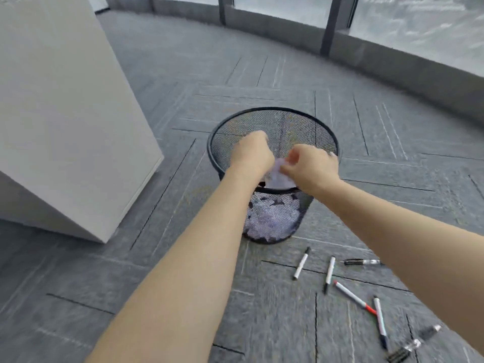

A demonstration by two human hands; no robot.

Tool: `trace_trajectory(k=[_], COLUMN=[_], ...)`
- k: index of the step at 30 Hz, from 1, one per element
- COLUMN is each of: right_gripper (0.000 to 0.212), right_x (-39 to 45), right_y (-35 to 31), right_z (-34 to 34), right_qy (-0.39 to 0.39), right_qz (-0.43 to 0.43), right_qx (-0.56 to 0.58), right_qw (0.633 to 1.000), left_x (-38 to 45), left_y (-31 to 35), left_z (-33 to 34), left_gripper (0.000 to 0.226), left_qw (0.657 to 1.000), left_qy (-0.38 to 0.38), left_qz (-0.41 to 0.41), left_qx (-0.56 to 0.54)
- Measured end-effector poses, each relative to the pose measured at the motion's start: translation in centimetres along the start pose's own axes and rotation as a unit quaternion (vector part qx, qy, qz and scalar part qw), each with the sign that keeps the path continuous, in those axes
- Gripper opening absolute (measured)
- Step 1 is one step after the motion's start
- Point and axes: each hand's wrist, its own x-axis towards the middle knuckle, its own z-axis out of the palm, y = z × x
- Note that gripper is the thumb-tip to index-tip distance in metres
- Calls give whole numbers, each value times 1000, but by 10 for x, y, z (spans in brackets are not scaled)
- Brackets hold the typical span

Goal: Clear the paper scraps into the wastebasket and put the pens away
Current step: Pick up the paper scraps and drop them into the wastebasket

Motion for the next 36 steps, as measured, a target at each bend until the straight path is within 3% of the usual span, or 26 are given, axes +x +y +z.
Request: trace_trajectory(k=[6, 8, 11, 16, 19, 22, 27, 29, 31, 34, 36], right_gripper=[18, 17, 19, 44, 22, 33, 28, 26, 25, 20, 16], right_x=[-11, -12, -11, -6, -1, -3, -14, -29, -51, -105, -158], right_y=[-5, -3, 9, 4, 5, 14, 40, 61, 107, 219, 304], right_z=[-20, -36, -67, -73, -45, -30, -62, -89, -115, -145, -151], right_qy=[7, -16, -27, 31, -48, -132, -18, 7, 16, 19, 52], right_qz=[13, 14, 54, 179, 108, 54, -24, -35, -31, 53, 182], right_qx=[-31, -22, -27, 127, 33, -70, 35, 106, 165, 200, 211], right_qw=[999, 1000, 998, 975, 992, 987, 999, 994, 986, 978, 959], left_x=[-3, -11, -35, -35, -27, -24, -31, -40, -56, -86, -107], left_y=[29, 52, 84, 79, 60, 45, 71, 102, 138, 184, 205], left_z=[3, 5, 10, 1, 7, 15, 32, 42, 67, 129, 180], left_gripper=[31, 31, 35, 33, 32, 27, 16, 14, 12, 13, 16], left_qw=[998, 994, 986, 988, 990, 993, 992, 985, 977, 954, 931], left_qy=[58, 79, 46, 17, 26, 18, 49, 87, 78, -44, -140], left_qz=[29, 77, 156, 150, 140, 115, 116, 142, 191, 296, 333], left_qx=[2, -9, -30, -30, 5, 32, -3, -37, -55, -7, 53])
